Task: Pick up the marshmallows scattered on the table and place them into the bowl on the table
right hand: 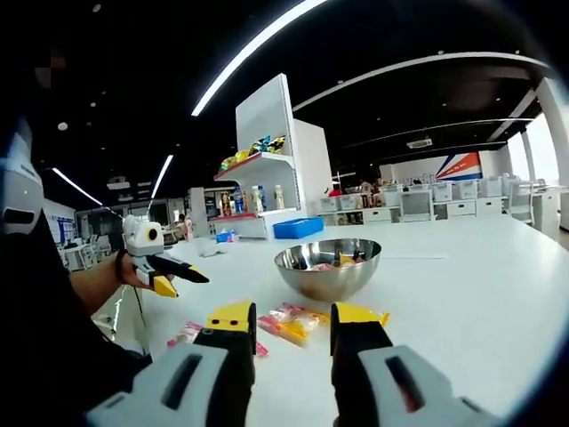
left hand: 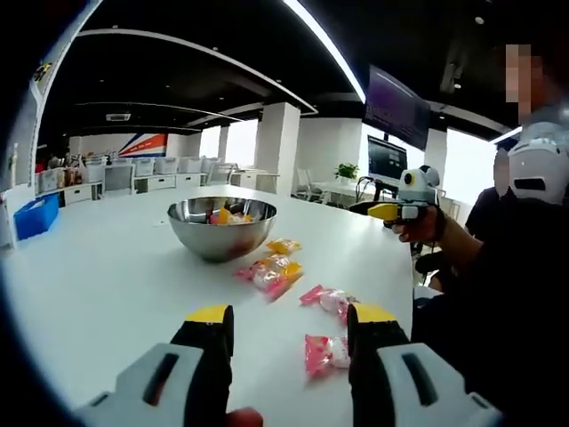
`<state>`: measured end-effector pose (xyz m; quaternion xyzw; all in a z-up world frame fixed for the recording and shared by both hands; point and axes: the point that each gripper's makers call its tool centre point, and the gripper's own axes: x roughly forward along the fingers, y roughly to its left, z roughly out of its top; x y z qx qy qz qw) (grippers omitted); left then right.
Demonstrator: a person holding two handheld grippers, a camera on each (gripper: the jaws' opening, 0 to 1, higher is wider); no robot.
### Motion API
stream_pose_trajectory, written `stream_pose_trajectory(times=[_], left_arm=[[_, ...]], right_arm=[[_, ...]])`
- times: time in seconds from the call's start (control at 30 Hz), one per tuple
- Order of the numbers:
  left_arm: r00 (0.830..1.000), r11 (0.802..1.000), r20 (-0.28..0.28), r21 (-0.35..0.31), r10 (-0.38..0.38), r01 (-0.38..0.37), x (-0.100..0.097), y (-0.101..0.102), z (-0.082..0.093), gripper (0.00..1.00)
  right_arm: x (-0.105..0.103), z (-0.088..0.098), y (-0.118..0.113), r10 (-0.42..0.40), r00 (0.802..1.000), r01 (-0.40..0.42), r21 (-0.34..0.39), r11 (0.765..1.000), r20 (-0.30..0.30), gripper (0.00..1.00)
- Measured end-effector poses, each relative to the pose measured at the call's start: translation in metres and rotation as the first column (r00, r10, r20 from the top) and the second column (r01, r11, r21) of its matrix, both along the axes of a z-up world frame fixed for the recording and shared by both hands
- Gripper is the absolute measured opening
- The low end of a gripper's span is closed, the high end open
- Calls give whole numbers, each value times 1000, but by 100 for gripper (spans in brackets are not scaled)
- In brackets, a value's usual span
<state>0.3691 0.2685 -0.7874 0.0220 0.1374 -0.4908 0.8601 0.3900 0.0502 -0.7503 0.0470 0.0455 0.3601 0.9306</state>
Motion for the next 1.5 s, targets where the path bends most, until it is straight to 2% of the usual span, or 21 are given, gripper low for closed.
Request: stream_pose_trajectory(times=[0.07,0.13,0.3,0.5,0.63,0.8,0.9,0.97,1.0,1.03,1.07,1.17,1.23,1.37,1.5], left_arm=[[999,999,0,20,-34,34,-2,-3,-2,52],[996,994,6,70,-85,84,-6,-7,-5,52],[988,980,8,125,-155,153,-10,-12,-6,52],[971,945,12,233,-241,231,-14,-19,-12,52],[959,927,22,264,-283,268,-14,-26,-11,52],[932,884,24,327,-361,334,-19,-34,-13,51],[907,846,18,368,-421,386,-25,-38,-17,49],[884,812,18,404,-467,421,-29,-42,-20,47],[880,806,17,409,-475,427,-30,-42,-20,46],[862,779,8,431,-507,455,-34,-45,-23,46],[859,775,7,435,-512,459,-34,-45,-23,46],[825,714,-11,495,-565,495,-37,-49,-28,46],[796,665,-32,529,-605,527,-41,-48,-32,46],[732,545,-72,619,-678,566,-45,-41,-43,46],[657,438,-114,659,-745,612,-56,-37,-48,43]], right_arm=[[0,0,-1,-3,1000,3,-4,1000,-1,33],[0,-2,-3,-7,1000,7,-19,1000,-2,33],[-1,-8,-4,-10,1000,10,-29,1000,-13,32],[-3,-13,-3,-2,1000,1,-37,999,-27,32],[-3,-13,-5,-4,1000,3,-38,999,-27,32],[-3,-17,-5,-1,999,0,-37,999,-37,32],[-4,-18,-4,4,999,-5,-36,999,-40,32],[-4,-18,-4,4,999,-6,-35,999,-42,32],[-4,-19,-4,4,999,-5,-35,999,-44,32],[-4,-19,-4,3,999,-5,-35,999,-45,32],[-4,-19,-4,3,999,-5,-35,999,-46,32],[-5,-21,-4,5,999,-6,-32,999,-52,31],[-5,-22,-5,6,999,-7,-31,999,-54,31],[-6,-23,-5,5,998,-7,-28,1000,-57,31],[-7,-26,-4,9,998,-10,-26,1000,-65,31]])
